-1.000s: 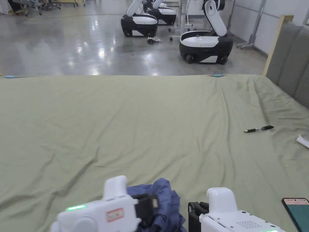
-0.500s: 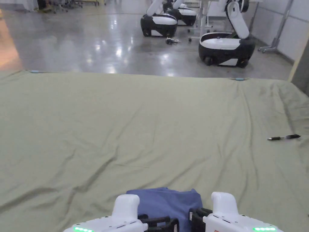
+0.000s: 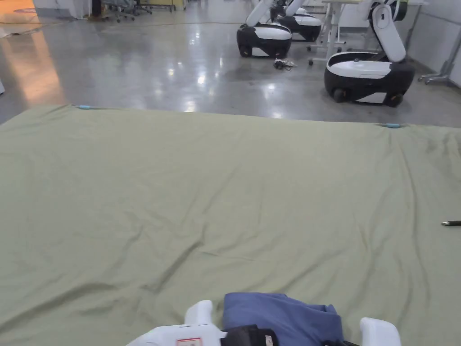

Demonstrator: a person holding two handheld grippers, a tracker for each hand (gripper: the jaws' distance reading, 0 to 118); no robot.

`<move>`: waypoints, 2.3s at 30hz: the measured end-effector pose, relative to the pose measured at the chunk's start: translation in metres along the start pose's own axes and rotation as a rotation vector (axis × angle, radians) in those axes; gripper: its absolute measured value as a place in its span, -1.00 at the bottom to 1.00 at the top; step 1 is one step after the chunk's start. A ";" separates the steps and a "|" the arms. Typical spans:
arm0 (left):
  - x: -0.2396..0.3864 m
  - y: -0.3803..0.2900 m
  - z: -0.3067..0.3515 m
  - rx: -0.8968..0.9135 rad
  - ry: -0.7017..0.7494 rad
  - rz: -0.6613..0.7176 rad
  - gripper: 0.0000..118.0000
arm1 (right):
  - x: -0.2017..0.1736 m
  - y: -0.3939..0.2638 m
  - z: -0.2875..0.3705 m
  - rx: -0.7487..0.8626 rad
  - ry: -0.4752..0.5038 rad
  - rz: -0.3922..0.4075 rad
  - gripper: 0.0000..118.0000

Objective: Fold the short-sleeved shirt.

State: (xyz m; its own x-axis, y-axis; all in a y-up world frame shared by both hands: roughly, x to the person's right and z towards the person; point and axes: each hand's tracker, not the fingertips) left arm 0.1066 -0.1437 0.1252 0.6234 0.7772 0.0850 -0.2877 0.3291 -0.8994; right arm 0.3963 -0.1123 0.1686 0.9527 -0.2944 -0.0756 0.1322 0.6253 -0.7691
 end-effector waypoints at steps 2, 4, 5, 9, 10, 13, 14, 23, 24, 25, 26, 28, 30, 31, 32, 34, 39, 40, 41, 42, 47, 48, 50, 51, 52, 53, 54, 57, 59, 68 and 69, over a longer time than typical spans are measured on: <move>0.005 0.005 0.003 -0.007 0.070 -0.004 -0.48 | 0.000 0.000 0.005 0.011 0.015 0.000 -0.97; 0.008 0.009 0.017 0.007 0.040 -0.009 -0.52 | -0.003 0.002 0.013 0.028 0.014 0.003 -0.97; 0.008 0.014 0.026 0.013 0.056 -0.035 -0.53 | -0.006 0.003 0.017 0.041 0.017 0.006 -0.97; -0.008 0.040 0.084 0.042 0.184 -0.115 -0.53 | -0.023 0.010 0.026 0.059 0.024 0.018 -0.97; -0.017 0.049 0.105 0.058 0.227 -0.140 -0.53 | -0.028 0.011 0.027 0.059 0.027 0.027 -0.97; -0.056 0.076 0.168 0.094 0.360 -0.166 -0.53 | -0.048 0.012 0.027 0.056 0.026 0.063 -0.97; -0.072 0.085 0.188 0.106 0.396 -0.163 -0.53 | -0.054 0.011 0.026 0.054 0.028 0.071 -0.97; -0.227 0.149 0.375 0.194 0.720 0.072 -0.53 | -0.106 0.004 0.015 0.030 0.053 0.103 -0.97; -0.239 0.152 0.383 0.190 0.740 0.052 -0.52 | -0.110 0.004 0.014 0.027 0.054 0.108 -0.97; -0.251 0.154 0.389 0.192 0.761 0.069 -0.48 | -0.113 0.004 0.013 0.025 0.055 0.112 -0.97; -0.256 0.154 0.390 0.183 0.772 0.076 -0.33 | -0.116 0.004 0.013 0.024 0.057 0.114 -0.97; -0.254 0.152 0.389 0.213 0.743 0.066 -0.20 | -0.120 0.005 0.013 0.018 0.073 0.106 -0.97; -0.237 0.149 0.392 0.244 0.754 0.025 0.05 | -0.120 0.008 0.017 0.020 0.101 0.093 -0.97; -0.235 0.152 0.404 0.256 0.769 0.004 0.20 | -0.119 0.009 0.021 0.018 0.111 0.095 -0.97; -0.221 0.152 0.413 0.290 0.800 0.001 0.25 | -0.117 0.011 0.026 0.020 0.117 0.098 -0.97; -0.178 0.149 0.428 0.404 0.937 -0.065 0.25 | -0.107 0.017 0.039 0.050 0.116 0.117 -0.97; -0.052 0.126 0.397 0.566 0.853 -0.367 0.30 | -0.082 0.057 0.081 0.201 0.034 0.173 -0.97; -0.025 0.121 0.376 0.589 0.820 -0.428 0.30 | -0.077 0.068 0.091 0.239 0.016 0.180 -0.97; -0.001 0.116 0.356 0.617 0.789 -0.484 0.30 | -0.074 0.078 0.100 0.281 0.003 0.194 -0.97; 0.024 0.109 0.333 0.655 0.754 -0.545 0.30 | -0.071 0.088 0.109 0.336 -0.013 0.211 -0.97; 0.123 0.090 0.216 0.763 0.629 -0.757 -0.93 | -0.058 0.134 0.145 0.525 -0.066 0.233 -0.97; 0.136 0.089 0.195 0.763 0.600 -0.757 -0.93 | -0.056 0.142 0.151 0.560 -0.080 0.238 -0.97; 0.157 0.089 0.165 0.743 0.477 -0.685 -0.93 | -0.052 0.156 0.160 0.593 -0.099 0.256 -0.97; 0.163 0.091 0.154 0.749 0.477 -0.671 -0.93 | -0.050 0.160 0.163 0.620 -0.121 0.278 -0.97; 0.173 0.090 0.145 0.755 0.496 -0.684 -0.93 | -0.047 0.163 0.163 0.652 -0.152 0.300 -0.97; 0.182 0.088 0.139 0.773 0.497 -0.683 -0.93 | -0.045 0.166 0.164 0.663 -0.170 0.304 -0.97; 0.191 0.085 0.137 0.801 0.493 -0.687 -0.93 | -0.043 0.169 0.166 0.657 -0.163 0.295 -0.97; 0.212 0.086 0.132 0.810 0.476 -0.712 -0.93 | -0.037 0.176 0.173 0.680 -0.141 0.257 -0.97; 0.222 0.083 0.130 0.830 0.491 -0.763 -0.92 | -0.037 0.176 0.175 0.695 -0.131 0.257 -0.97; 0.220 0.082 0.132 0.838 0.488 -0.761 -0.27 | -0.045 0.178 0.172 0.702 -0.131 0.272 -0.62; 0.220 0.082 0.132 0.848 0.505 -0.769 -0.05 | -0.047 0.178 0.170 0.700 -0.138 0.279 -0.49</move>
State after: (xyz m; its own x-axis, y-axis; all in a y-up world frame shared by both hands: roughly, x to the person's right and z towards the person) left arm 0.1244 0.1245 0.1266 0.9924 0.0001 0.1230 0.0140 0.9934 -0.1139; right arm 0.4217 0.1357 0.1433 0.9956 0.0057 -0.0931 -0.0195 0.9888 -0.1482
